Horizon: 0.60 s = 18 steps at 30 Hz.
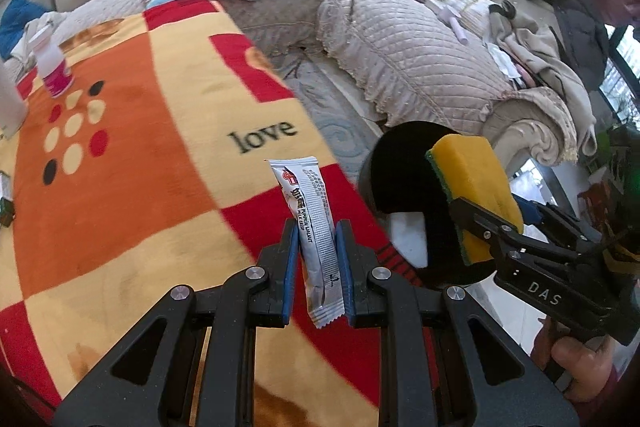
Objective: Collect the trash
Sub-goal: 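Carry the sponge and tube over the black bin and open both tools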
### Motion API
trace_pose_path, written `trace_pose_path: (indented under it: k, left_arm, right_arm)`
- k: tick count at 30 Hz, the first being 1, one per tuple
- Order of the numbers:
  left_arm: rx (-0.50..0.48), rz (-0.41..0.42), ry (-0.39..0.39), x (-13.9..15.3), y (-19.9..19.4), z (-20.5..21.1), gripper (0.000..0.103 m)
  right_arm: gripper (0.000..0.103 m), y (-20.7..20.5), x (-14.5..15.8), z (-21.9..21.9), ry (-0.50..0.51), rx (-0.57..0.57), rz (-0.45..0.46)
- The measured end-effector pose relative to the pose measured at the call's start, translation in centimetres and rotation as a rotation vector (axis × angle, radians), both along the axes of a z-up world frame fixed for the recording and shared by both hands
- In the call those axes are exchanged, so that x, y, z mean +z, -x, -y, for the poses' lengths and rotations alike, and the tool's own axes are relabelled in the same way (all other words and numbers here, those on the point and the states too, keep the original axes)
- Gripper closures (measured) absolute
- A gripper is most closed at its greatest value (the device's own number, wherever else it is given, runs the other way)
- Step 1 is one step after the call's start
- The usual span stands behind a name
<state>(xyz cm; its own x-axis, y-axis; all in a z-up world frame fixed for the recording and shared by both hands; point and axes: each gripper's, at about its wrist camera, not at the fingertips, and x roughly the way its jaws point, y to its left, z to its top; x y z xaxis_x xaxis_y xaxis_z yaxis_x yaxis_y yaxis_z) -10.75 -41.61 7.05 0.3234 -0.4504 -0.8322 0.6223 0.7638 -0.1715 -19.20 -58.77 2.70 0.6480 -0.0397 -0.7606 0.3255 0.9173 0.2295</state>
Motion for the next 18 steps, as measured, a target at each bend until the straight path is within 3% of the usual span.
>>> trace_pose_path:
  k: [18]
  left_arm:
    - [-0.082,-0.043,0.007,-1.2,1.1,5.0,0.087]
  right_arm:
    - [0.043,1.6,-2.0,3.2,-0.043,-0.068,-0.032]
